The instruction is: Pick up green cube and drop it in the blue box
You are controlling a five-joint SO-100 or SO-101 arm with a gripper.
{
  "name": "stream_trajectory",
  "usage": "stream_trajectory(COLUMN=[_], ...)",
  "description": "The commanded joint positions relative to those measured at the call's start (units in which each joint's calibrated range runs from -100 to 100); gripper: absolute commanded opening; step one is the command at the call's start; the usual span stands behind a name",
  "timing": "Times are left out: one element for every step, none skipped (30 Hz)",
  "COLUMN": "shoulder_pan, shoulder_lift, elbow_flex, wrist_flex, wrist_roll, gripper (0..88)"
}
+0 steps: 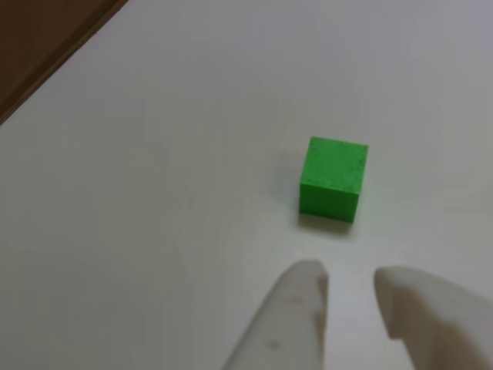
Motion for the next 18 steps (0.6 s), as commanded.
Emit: stream_trajectory(shoulder_pan=[-0.4,-0.4,-0.4,-0.1,0.0,0.0,0.0,0.0,0.0,0.0,0.0,0.0,0.0,0.0,0.0,-0.1,-0.1,-0.1], shoulder_lift=[6.7,8.8,10.7,12.4,14.1,15.7,17.6,19.6,21.5,23.3,24.9,26.6,28.1,29.7,31.1,32.6,33.8,35.1], elbow_flex=[-9.0,-10.8,-12.6,-14.3,-15.8,-17.3,-18.8,-20.5,-22.0,-23.4,-24.9,-26.2,-27.6,-29.1,-30.5,-32.0,-33.0,-34.3], wrist_flex=[-0.8,-0.8,-0.8,-0.7,-0.7,-0.7,-0.7,-0.7,-0.7,-0.7,-0.7,-0.7,-0.7,-0.7,-0.7,-0.7,-0.7,-0.7], wrist_roll=[-0.1,-0.1,-0.1,-0.1,-0.1,-0.1,-0.1,-0.1,-0.1,-0.1,-0.1,-0.3,-0.8,-1.5,-2.3,-3.3,-4.1,-4.9], gripper=[2.3,2.3,2.3,2.3,2.3,2.4,2.4,2.4,2.4,2.4,2.4,2.4,2.4,2.4,2.4,2.4,2.4,2.4])
